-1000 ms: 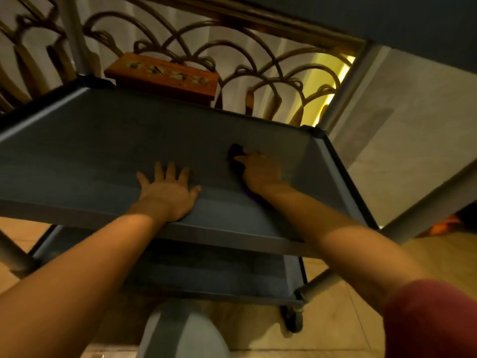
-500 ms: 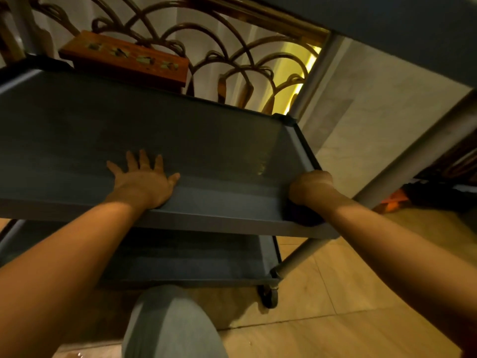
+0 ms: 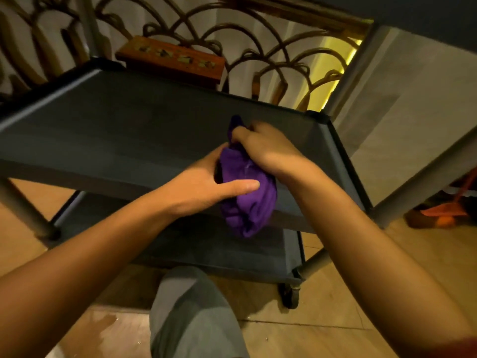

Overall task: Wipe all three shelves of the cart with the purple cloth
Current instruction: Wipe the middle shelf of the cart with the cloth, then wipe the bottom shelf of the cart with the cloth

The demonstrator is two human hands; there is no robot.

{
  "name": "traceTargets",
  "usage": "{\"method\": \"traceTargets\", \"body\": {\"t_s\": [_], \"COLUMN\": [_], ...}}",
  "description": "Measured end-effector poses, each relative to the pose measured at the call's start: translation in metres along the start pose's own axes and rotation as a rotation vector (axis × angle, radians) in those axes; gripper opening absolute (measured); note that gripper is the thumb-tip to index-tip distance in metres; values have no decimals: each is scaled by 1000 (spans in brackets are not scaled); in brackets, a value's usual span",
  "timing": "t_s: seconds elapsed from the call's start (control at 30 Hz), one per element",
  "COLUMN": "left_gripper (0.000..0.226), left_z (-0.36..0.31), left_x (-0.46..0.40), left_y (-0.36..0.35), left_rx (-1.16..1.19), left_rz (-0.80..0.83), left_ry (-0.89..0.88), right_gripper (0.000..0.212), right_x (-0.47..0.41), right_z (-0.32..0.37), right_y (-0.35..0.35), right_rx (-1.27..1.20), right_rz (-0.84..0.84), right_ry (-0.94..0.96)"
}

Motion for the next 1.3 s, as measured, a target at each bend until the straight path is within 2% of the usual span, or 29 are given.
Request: {"method": "traceTargets", "body": {"t_s": [0.13,0.23,0.27,0.37,0.43,0.47,0.57,0.7,0.8,0.87,0.93,0.97,1.03,1.1,1.17,1.23,1.3], "left_gripper": [67,73,78,73,69,66,66,64,62,57,42,34,28,39,55,72,83], "left_z": [6,13,15,26,31,31,32,41,48,47,46,46,46,56,75,97,117], "left_x": [26,43,49,66,79,84,93,109,123,125,121,119,119,123,134,149,159], "left_y": [21,37,43,57,58,58,55,54,64,70,73,75,82,93,103,109,112], "left_rx": [-71,-85,-27,450,788,876,849,661,646,658,558,426,13,-375,-569,-718,-941], "left_rz": [-155,-369,-440,-548,-527,-514,-607,-835,-864,-809,-729,-705,-657,-574,-587,-677,-665], "left_ry": [44,117,151,173,170,164,172,201,165,135,107,95,38,-29,10,99,81], "right_gripper": [39,24,19,27,31,31,32,50,67,74,76,70,47,36,40,47,53], "right_x": [-2,-2,-1,9,17,20,34,42,39,41,45,46,48,45,40,32,24], "right_z": [17,22,22,20,23,26,35,36,25,18,15,14,10,4,0,-5,-18], "right_y": [-26,-45,-54,-83,-102,-111,-136,-152,-161,-168,-178,-184,-202,-224,-247,-270,-293], "right_rx": [-293,-571,-642,-728,-789,-787,-808,-883,-893,-968,-1045,-1099,-1138,-1100,-1068,-1070,-1021], "right_rz": [33,39,57,178,254,262,240,265,335,409,530,603,700,677,643,590,527], "right_ry": [58,112,137,182,233,289,425,364,418,442,416,352,233,174,128,101,83]}}
Point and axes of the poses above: each hand's wrist, its own x-axis away from the middle knuckle, its own y-axis out of the back of the hand, z = x × y, the point moved 2 cm from there along -x, towards the middle knuckle, and after that the axes turned 1 degree about -x, right-handed, at the moved point
